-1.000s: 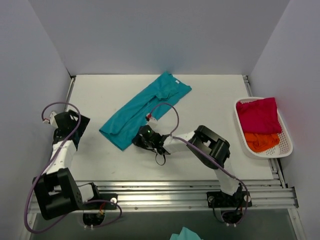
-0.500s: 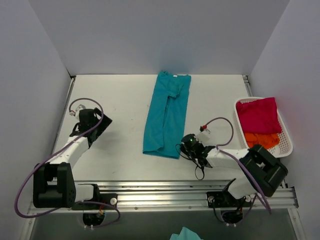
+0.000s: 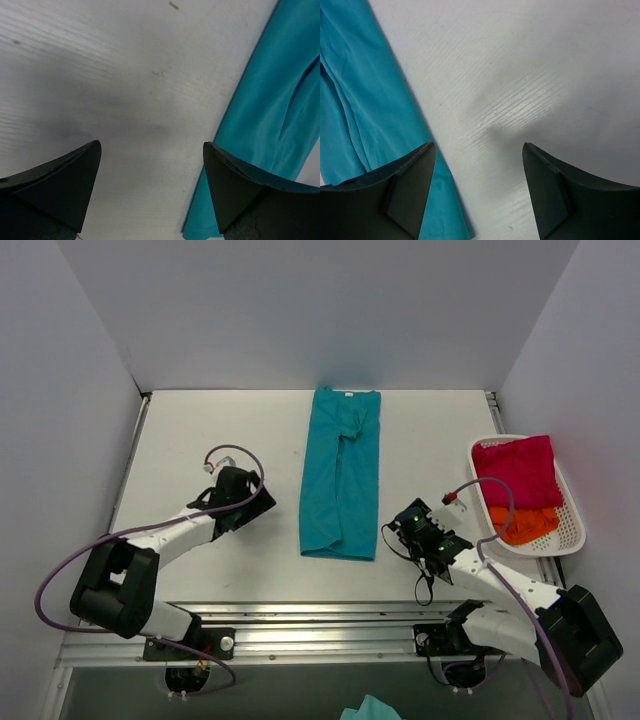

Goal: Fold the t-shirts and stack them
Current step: Rotate the tshirt 90 degrees

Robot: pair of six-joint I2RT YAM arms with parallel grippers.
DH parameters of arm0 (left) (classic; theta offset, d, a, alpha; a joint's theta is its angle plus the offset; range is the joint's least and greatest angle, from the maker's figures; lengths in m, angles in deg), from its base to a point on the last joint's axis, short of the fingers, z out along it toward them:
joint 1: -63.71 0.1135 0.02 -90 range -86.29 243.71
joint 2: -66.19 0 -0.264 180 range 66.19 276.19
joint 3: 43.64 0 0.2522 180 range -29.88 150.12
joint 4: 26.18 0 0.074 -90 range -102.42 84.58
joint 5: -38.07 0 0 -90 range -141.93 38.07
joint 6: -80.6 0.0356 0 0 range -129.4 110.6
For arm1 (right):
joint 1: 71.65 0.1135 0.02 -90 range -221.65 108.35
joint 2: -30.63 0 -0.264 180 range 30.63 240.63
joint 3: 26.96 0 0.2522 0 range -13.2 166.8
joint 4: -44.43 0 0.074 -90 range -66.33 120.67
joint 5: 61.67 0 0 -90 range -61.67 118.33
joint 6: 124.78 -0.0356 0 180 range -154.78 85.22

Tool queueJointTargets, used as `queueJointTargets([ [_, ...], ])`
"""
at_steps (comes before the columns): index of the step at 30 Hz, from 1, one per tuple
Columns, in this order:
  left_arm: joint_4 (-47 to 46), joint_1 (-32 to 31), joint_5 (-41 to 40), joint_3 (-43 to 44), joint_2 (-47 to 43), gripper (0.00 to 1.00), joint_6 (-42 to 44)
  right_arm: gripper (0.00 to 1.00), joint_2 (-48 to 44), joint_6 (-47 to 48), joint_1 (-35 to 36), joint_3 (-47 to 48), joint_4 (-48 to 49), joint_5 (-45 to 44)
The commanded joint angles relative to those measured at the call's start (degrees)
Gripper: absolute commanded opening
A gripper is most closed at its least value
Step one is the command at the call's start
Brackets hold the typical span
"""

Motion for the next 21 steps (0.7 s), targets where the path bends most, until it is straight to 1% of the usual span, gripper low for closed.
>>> queueJointTargets([
  [1,-0.4,-7.2,-1.1,0.2,-2.1,0.92,-2.2,0.66,-3.8,3.2,0.2,0.9,-5.3,-1.9],
  [3,0.6,-10.1,-0.6,-1.3,-3.2,0.92,-2.8,0.66,-6.0,3.8,0.5,-0.6,-4.0,1.9],
  [6,1.2,-15.8,0.0,-4.2,-5.0,0.92,-3.7,0.62,-7.8,4.2,2.0,-4.6,1.4,7.5],
  [8,1.1,-18.3,0.3,-5.8,-5.8,0.92,-4.3,0.59,-8.1,3.0,4.9,-7.2,5.9,9.2],
  [10,0.3,-18.8,1.3,-8.1,-5.8,0.92,-4.3,0.59,-7.3,1.7,7.7,-7.9,9.0,8.5],
  [11,-0.7,-19.0,2.3,-8.8,-5.6,0.92,-4.3,0.58,-5.5,1.1,10.5,-7.9,9.7,8.0],
  [12,-1.4,-19.1,2.8,-9.4,-5.5,0.92,-4.2,0.58,-4.4,0.3,11.8,-7.2,10.3,7.3],
  [14,-3.7,-19.0,3.7,-10.8,-4.3,0.91,-3.8,0.56,0.7,0.2,14.0,-6.4,13.0,6.8],
  [16,-7.6,-19.0,4.4,-11.3,-2.0,0.91,-3.4,0.54,6.1,0.5,14.7,-5.0,16.1,7.5],
  [18,-9.1,-19.1,5.6,-11.1,0.2,0.91,-3.3,0.52,9.3,0.5,15.0,-4.0,18.6,7.9],
  [20,-12.7,-19.1,6.8,-10.7,3.9,0.91,-3.1,0.48,12.6,0.5,15.1,-3.6,20.1,8.3],
  [21,-14.0,-19.0,9.8,-10.5,5.3,0.91,-3.3,0.47,13.3,0.5,15.1,-3.5,21.0,8.3],
])
